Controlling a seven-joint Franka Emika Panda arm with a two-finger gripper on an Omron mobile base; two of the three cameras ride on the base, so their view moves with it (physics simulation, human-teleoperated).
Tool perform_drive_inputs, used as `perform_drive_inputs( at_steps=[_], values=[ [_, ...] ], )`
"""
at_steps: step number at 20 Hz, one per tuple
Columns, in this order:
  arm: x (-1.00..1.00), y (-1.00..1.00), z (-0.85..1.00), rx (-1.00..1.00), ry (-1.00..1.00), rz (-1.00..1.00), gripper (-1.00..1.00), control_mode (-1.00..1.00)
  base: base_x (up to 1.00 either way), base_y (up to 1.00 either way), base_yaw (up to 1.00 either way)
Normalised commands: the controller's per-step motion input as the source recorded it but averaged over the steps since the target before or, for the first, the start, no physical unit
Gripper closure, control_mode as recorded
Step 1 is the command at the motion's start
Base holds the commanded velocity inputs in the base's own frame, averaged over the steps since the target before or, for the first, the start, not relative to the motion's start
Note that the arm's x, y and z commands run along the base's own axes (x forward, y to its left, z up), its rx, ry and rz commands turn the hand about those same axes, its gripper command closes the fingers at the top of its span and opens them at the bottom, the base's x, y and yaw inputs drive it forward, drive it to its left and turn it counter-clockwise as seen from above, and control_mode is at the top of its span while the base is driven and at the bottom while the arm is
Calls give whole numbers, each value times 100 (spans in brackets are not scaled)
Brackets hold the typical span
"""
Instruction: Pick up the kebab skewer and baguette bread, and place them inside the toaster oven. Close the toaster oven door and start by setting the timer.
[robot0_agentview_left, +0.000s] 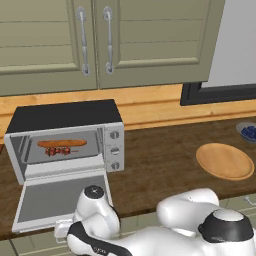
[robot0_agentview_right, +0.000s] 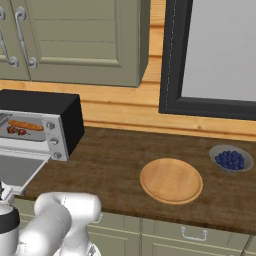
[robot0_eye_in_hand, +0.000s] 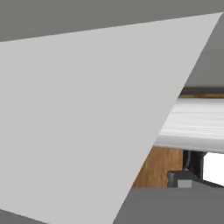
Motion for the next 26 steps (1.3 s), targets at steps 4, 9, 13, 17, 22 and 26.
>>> perform_drive_inputs(
  at_steps=[4, 9, 13, 17, 22, 26],
  values=[
    [6, 1, -15, -6, -6, 4, -100, -100, 0, 0, 0],
    [10, 0, -4, -1, -15, 3, -100, -100, 0, 0, 0],
    [21, 0, -7, 0, -18, 1, -100, -100, 0, 0, 0],
    [43, 0, 0, 0, -15, 0, -100, -100, 0, 0, 0],
    [55, 0, 0, 0, -18, 0, -100, -100, 0, 0, 0],
    [53, -6, 13, 0, -16, 0, -100, -100, 0, 0, 0]
  ],
)
